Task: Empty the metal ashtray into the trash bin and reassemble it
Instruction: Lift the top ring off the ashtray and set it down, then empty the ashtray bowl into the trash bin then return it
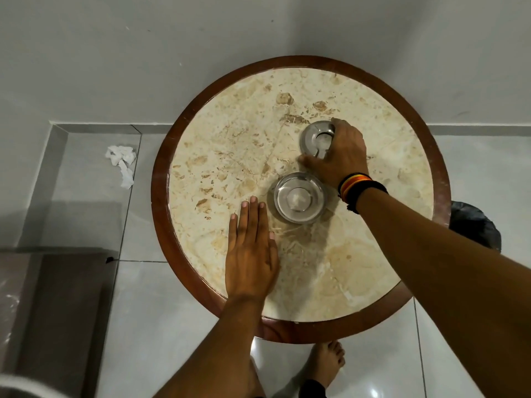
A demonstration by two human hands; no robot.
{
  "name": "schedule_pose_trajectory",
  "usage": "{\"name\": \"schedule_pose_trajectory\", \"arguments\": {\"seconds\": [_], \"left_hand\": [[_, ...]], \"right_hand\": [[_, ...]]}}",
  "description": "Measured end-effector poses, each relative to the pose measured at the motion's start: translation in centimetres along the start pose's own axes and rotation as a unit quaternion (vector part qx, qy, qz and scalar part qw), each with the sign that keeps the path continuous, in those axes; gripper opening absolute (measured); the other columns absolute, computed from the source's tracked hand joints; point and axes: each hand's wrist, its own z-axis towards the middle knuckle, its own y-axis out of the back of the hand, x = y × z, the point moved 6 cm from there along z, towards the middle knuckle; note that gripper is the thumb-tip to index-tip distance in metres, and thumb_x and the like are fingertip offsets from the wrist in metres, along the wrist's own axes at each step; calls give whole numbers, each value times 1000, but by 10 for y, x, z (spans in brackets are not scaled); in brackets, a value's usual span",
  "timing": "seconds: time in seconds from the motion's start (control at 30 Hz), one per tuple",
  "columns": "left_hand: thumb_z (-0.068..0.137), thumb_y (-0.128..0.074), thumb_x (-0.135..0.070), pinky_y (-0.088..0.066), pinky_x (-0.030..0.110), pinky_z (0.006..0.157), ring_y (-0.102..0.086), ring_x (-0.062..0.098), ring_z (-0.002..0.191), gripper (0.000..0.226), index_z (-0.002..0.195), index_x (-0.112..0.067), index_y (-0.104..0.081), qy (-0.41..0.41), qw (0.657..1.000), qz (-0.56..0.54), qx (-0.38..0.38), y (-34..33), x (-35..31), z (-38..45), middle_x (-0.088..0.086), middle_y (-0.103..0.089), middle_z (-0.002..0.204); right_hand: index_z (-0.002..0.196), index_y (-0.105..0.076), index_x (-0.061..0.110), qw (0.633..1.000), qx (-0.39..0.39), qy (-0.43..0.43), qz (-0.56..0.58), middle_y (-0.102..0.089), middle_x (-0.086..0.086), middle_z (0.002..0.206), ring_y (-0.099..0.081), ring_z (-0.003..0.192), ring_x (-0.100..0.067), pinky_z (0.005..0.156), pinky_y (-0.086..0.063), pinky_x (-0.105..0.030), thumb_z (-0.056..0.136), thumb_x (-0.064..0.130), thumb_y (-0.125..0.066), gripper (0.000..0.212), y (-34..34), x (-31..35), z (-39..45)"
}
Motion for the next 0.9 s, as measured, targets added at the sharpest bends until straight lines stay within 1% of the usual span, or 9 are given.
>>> {"name": "schedule_pose_trajectory", "arguments": {"seconds": [0.07,0.13,0.23,0.3,0.4,0.6,0.77,0.8,0.9], "left_hand": [[110,-21,-33,-17,50,135,-10,23,166,62,168,-10,-18,0,1000,7,3,-1,0,-2,9,-15,178],[110,-22,-32,-18,50,135,-9,23,167,62,168,-10,-17,-1,1000,9,-1,-1,-2,-1,9,-15,178],[110,-17,-35,-16,50,135,-8,22,167,63,168,-11,-17,2,1000,10,6,-1,-2,1,8,-14,179],[109,-8,-40,-15,50,136,-4,22,167,66,169,-13,-12,4,1000,23,19,-1,-1,1,8,-9,179],[108,-3,-41,-15,52,135,-4,25,167,68,169,-11,-10,-5,998,52,24,-3,-2,-1,10,-7,179],[109,-22,-29,-19,53,134,-14,29,166,62,167,-6,-20,-45,997,54,8,3,-9,1,15,-18,177],[108,-27,-26,-17,53,135,-18,30,165,61,165,-3,-24,-78,996,38,-6,6,-18,15,16,-22,176],[108,-27,-25,-17,53,134,-19,30,165,61,165,-3,-25,-122,992,10,5,-16,-65,24,16,-24,175],[108,-28,-23,-18,55,134,-19,30,165,60,164,-3,-26,-104,994,16,4,-11,-55,25,16,-26,174]], "right_hand": [[150,-37,6,1000,25,-8,9,-38,-17,157,-36,144,-34,120,-30,-44,78,55,-78,97,2,2,-10],[150,-40,14,999,-5,-6,44,-31,-12,162,-28,148,-30,123,-25,-45,86,51,-72,81,11,4,-39],[133,-56,24,995,-65,63,43,-49,-6,142,-43,126,-21,102,-44,-35,92,41,-66,45,17,16,-115],[121,-65,21,993,-48,104,-12,-58,-8,124,-51,106,-23,85,-52,-36,88,30,-71,35,5,23,-158],[109,-74,16,991,-32,117,-58,-63,-11,106,-59,90,-30,73,-53,-41,87,17,-73,22,-9,21,-173],[97,-76,14,987,-61,132,-60,-69,-10,111,-63,88,-29,61,-52,-34,80,4,-77,20,13,-1,-173],[103,-77,11,985,-139,97,18,-70,-8,106,-62,94,-26,73,-52,-34,87,6,-73,17,67,-64,-195],[104,-76,10,984,-174,40,8,-70,-8,105,-61,95,-24,77,-50,-31,90,7,-71,15,104,-120,-207],[105,-74,12,968,-213,-69,114,-70,-7,103,-63,95,-25,85,-51,-32,95,11,-65,14,128,-183,-211]]}}
